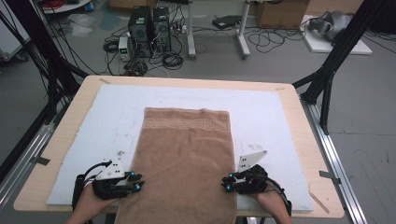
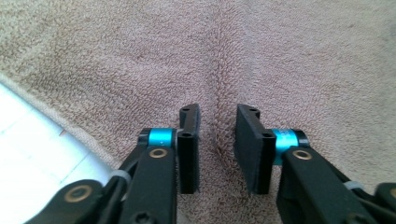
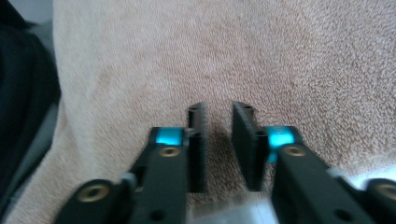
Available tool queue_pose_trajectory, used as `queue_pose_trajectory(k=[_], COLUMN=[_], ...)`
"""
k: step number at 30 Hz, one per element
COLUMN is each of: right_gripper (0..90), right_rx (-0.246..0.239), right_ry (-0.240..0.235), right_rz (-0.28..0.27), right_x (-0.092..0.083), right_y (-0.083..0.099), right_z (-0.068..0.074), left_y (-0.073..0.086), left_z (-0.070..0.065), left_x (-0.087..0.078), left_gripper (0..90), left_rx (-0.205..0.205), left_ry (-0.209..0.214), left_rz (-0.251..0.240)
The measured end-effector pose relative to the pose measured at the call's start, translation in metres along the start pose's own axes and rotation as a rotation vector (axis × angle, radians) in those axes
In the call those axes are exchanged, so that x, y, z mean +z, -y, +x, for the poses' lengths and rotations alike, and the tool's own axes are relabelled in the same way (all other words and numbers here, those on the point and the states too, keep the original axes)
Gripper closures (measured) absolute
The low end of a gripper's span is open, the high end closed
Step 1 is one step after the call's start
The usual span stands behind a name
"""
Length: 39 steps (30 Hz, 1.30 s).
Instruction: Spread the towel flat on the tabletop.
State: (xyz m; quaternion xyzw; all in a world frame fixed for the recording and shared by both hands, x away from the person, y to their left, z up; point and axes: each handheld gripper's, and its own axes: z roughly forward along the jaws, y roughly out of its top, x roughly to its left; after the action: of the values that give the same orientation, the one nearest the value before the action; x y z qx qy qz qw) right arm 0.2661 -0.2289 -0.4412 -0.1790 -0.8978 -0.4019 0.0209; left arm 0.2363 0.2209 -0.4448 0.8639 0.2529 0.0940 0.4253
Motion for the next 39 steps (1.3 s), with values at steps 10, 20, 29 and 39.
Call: queue_pose_trajectory(k=[10,20,29,39], right_gripper=[46.7,22.6,18.6,18.2], right_rx=[0.065,0.118,0.129,0.091], right_ry=[0.096,0.156,0.212,0.220], right_rz=[-0.095,-0.156,-0.174,-0.158], right_x=[-0.018,-0.029,-0.026,-0.031], right_y=[-0.013,-0.027,-0.040,-0.060], right_z=[-0.021,-0.036,-0.043,-0.047], left_y=[-0.028,-0.047,-0.053,-0.058], left_z=[0.019,0.037,0.048,0.047], left_x=[-0.006,-0.016,-0.016,-0.019], left_gripper=[47.2,29.8,15.6,13.0], left_rx=[-0.043,-0.080,-0.119,-0.107], left_ry=[-0.075,-0.095,-0.125,-0.147], left_rz=[-0.093,-0.110,-0.105,-0.111])
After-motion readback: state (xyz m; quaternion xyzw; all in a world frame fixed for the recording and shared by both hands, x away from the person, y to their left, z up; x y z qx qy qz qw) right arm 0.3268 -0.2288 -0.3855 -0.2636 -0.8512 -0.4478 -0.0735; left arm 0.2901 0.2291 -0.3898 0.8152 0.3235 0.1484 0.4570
